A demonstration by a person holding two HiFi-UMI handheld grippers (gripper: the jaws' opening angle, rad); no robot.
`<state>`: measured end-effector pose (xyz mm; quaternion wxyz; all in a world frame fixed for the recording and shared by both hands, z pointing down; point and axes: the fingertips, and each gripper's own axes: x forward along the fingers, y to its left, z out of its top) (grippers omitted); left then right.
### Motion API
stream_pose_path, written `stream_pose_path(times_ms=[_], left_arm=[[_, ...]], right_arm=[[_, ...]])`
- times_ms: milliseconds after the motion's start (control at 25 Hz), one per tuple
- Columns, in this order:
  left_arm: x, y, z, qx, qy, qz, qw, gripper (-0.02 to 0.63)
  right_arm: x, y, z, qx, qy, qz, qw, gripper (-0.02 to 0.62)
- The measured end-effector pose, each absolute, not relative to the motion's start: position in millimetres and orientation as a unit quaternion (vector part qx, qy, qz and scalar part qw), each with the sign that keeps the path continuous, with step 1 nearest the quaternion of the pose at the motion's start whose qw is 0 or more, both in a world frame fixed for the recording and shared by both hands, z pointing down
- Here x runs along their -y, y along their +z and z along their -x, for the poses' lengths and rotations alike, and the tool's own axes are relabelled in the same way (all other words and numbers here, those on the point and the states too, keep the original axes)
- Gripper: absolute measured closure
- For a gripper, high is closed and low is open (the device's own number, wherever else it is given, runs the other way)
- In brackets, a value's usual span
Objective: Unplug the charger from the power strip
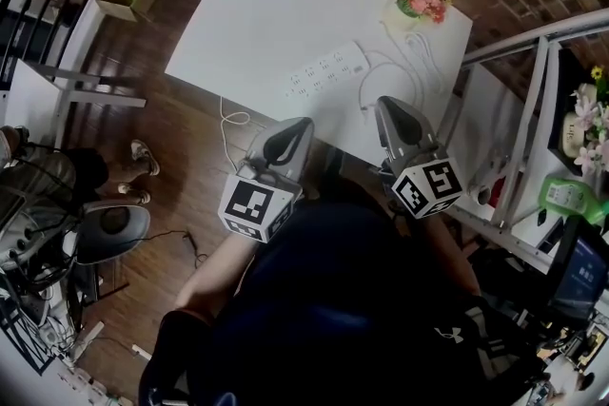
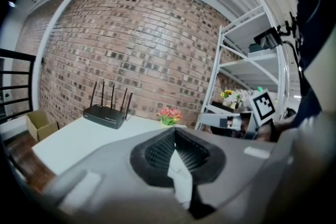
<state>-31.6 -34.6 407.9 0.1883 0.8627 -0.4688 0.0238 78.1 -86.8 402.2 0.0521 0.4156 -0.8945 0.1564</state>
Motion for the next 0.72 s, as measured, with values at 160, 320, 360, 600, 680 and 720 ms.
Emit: stream_pose_path(times_ms=[160, 320, 360, 600, 680, 720], left_arm=[[34.1, 410.3, 34.2, 0.475, 0.025, -0.86, 0.183, 0.6], [34.0, 409.7, 30.5, 0.473, 0.024, -0.86, 0.192, 0.6], [34.0, 409.6, 29.7, 0.472, 0.024, -0.86, 0.193, 0.6], [35.2, 411.3, 30.5, 0.471, 0.026, -0.86, 0.197, 0.6], [35.8, 411.8, 30.6, 0.471, 0.027, -0.859, 0.197, 0.6], [36.0, 412.0, 30.7, 0.471, 0.027, -0.859, 0.197, 0.6]], right_arm=[[85.4, 402.9, -77.6, 0.896, 0.157, -0.412, 0.053, 0.584], [85.4, 403.9, -78.7, 0.897, 0.157, -0.411, 0.053, 0.584], [85.5, 404.1, -78.9, 0.897, 0.157, -0.411, 0.052, 0.584], [86.8, 404.8, -78.4, 0.896, 0.157, -0.412, 0.055, 0.584], [86.8, 404.9, -78.1, 0.896, 0.157, -0.412, 0.055, 0.584], [86.8, 405.1, -78.0, 0.896, 0.158, -0.412, 0.054, 0.584]])
